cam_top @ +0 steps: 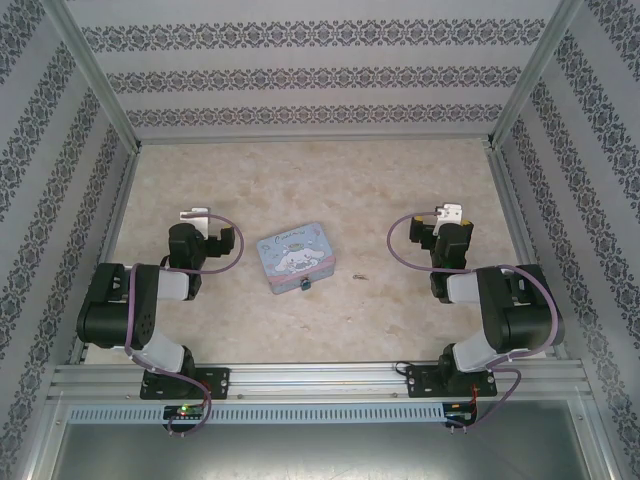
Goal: Unlock the padlock with the key
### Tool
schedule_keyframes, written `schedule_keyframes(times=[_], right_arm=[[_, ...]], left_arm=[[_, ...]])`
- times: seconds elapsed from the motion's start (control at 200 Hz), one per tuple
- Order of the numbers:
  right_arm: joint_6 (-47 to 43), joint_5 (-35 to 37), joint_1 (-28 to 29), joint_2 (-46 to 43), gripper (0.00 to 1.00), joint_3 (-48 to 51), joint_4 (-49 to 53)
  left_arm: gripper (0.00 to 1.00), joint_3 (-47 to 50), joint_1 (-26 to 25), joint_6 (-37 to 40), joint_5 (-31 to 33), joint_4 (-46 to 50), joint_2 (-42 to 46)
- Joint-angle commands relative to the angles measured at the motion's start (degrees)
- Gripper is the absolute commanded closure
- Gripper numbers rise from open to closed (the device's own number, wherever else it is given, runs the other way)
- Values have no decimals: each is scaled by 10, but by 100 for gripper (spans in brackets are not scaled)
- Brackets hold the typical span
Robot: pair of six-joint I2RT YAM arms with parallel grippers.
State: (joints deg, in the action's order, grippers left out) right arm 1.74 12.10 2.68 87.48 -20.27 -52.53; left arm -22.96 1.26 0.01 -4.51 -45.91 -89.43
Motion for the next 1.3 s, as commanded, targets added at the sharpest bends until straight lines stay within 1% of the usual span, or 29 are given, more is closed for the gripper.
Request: schedule_keyframes(times=[0.0, 0.44, 0.525, 0.739, 0.809, 0.879, 0.949, 1.009, 1.054, 1.084, 1.179, 1.294], right_arm=[[10, -3, 1, -9, 2, -7, -9], [11, -3, 1, -9, 2, -8, -8], [15, -20, -6, -9, 2, -10, -4], [17, -23, -8, -9, 2, -10, -4], [19, -43, -15, -10, 2, -7, -7], [22, -43, -17, -14, 2, -8, -5], [25, -32, -17, -29, 2, -16, 20], [23, -26, -15, -57, 2, -39, 89], [25, -21, -14, -85, 2, -66, 169], [25, -23, -14, -99, 2, -82, 203], [54, -35, -16, -138, 2, -105, 246], [121, -67, -19, -182, 2, -126, 291]], left_arm=[[0, -12, 3, -3, -9, -10, -2], [0, -11, 3, -4, -9, -9, -1], [0, -12, 3, -4, -9, -9, -2], [0, -11, 3, -4, -9, -10, -2], [0, -10, 3, -4, -9, -13, -1], [0, -8, 3, -4, -9, -14, 1], [0, -22, 3, -9, 0, 24, 18], [0, -37, 3, -11, 9, 64, 37], [0, -45, 4, -13, 14, 89, 50], [0, -51, 3, -16, 21, 109, 59], [0, -77, 3, -32, 44, 185, 92], [0, -121, 2, -62, 45, 292, 129]])
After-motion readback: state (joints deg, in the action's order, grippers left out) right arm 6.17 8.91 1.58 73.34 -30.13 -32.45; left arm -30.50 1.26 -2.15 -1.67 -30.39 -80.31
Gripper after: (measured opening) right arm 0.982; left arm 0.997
